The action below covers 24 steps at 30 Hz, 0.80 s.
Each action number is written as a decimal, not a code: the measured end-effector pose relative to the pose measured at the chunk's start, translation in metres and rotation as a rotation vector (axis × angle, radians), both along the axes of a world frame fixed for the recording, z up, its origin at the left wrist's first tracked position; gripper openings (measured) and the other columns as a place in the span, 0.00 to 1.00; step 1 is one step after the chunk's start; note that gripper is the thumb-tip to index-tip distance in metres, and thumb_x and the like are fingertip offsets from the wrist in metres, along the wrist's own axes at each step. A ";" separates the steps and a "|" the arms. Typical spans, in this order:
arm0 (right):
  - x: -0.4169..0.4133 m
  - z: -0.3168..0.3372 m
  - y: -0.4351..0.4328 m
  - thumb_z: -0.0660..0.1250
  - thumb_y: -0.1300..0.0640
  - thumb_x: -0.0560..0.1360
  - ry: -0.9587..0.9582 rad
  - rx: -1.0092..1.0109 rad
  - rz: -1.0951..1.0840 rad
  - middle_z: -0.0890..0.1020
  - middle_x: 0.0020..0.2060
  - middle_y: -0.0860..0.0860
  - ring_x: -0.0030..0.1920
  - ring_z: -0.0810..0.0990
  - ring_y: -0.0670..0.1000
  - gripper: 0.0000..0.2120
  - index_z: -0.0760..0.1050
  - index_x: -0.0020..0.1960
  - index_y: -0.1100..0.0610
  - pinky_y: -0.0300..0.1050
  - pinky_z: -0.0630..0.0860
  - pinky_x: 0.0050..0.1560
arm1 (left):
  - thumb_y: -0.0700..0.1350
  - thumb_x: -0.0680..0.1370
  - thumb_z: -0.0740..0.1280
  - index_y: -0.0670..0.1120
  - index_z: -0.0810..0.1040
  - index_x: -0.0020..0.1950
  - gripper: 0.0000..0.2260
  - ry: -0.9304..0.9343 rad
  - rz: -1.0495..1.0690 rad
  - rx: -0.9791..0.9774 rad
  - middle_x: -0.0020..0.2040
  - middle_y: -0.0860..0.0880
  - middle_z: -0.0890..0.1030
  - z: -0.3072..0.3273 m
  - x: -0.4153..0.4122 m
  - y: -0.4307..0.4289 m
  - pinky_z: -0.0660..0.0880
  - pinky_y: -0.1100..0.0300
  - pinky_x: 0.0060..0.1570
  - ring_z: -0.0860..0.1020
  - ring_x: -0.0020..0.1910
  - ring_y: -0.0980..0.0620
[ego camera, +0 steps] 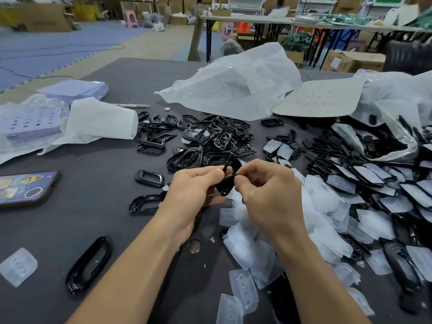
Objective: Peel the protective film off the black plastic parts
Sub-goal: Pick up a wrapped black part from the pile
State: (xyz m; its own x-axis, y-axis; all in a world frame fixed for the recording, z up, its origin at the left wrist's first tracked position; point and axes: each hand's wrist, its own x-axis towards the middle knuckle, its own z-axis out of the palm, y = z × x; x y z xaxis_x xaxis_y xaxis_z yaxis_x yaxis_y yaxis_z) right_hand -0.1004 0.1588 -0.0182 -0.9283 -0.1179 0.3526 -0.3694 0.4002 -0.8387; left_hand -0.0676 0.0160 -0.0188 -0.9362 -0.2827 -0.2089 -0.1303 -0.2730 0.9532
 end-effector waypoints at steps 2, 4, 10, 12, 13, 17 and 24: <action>0.001 -0.002 -0.002 0.74 0.58 0.72 0.067 0.046 -0.056 0.81 0.27 0.43 0.29 0.79 0.47 0.07 0.81 0.37 0.50 0.37 0.73 0.31 | 0.36 0.79 0.71 0.49 0.90 0.47 0.10 0.018 -0.043 -0.051 0.48 0.46 0.89 -0.002 0.002 0.000 0.84 0.57 0.46 0.84 0.46 0.47; 0.001 -0.003 -0.002 0.74 0.57 0.72 0.096 0.070 -0.107 0.81 0.28 0.42 0.31 0.80 0.46 0.06 0.81 0.37 0.50 0.39 0.74 0.34 | 0.31 0.76 0.70 0.49 0.90 0.50 0.14 0.046 -0.107 -0.115 0.49 0.41 0.88 -0.003 0.004 0.001 0.81 0.51 0.53 0.82 0.46 0.46; 0.005 -0.004 -0.005 0.75 0.54 0.72 0.125 0.090 -0.163 0.79 0.25 0.43 0.29 0.78 0.46 0.05 0.81 0.38 0.50 0.41 0.74 0.36 | 0.30 0.75 0.69 0.49 0.90 0.50 0.17 0.109 -0.134 -0.209 0.46 0.38 0.87 -0.003 0.006 0.002 0.77 0.60 0.40 0.77 0.40 0.47; 0.005 -0.002 -0.004 0.76 0.54 0.72 0.118 0.093 -0.168 0.78 0.24 0.43 0.29 0.77 0.46 0.06 0.81 0.38 0.50 0.39 0.74 0.36 | 0.29 0.74 0.69 0.48 0.90 0.49 0.17 0.117 -0.109 -0.207 0.42 0.39 0.87 -0.003 0.007 0.003 0.76 0.64 0.35 0.76 0.37 0.49; 0.005 -0.001 -0.004 0.77 0.53 0.72 0.111 0.085 -0.171 0.79 0.25 0.43 0.29 0.78 0.46 0.06 0.82 0.38 0.50 0.41 0.75 0.36 | 0.28 0.74 0.69 0.48 0.90 0.49 0.17 0.116 -0.096 -0.195 0.41 0.41 0.87 -0.002 0.007 0.004 0.76 0.65 0.34 0.76 0.36 0.50; 0.005 0.001 -0.003 0.79 0.54 0.71 0.060 0.012 -0.152 0.80 0.26 0.46 0.29 0.78 0.48 0.07 0.82 0.37 0.50 0.46 0.76 0.33 | 0.28 0.74 0.69 0.48 0.90 0.48 0.17 0.110 -0.081 -0.182 0.39 0.41 0.87 -0.001 0.007 0.004 0.76 0.64 0.33 0.76 0.35 0.49; 0.005 0.001 -0.003 0.80 0.54 0.69 0.068 -0.020 -0.145 0.79 0.28 0.45 0.31 0.77 0.47 0.07 0.81 0.40 0.49 0.44 0.74 0.34 | 0.29 0.74 0.70 0.49 0.90 0.44 0.16 0.147 -0.051 -0.196 0.36 0.45 0.86 0.003 0.009 0.005 0.77 0.64 0.31 0.77 0.32 0.53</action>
State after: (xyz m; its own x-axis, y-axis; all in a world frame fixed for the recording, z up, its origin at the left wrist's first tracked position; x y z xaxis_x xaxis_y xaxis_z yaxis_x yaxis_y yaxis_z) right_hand -0.0954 0.1560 -0.0174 -0.9088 0.0230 0.4166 -0.3656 0.4372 -0.8217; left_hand -0.0585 0.0207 -0.0162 -0.9666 -0.2559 -0.0153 0.0047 -0.0774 0.9970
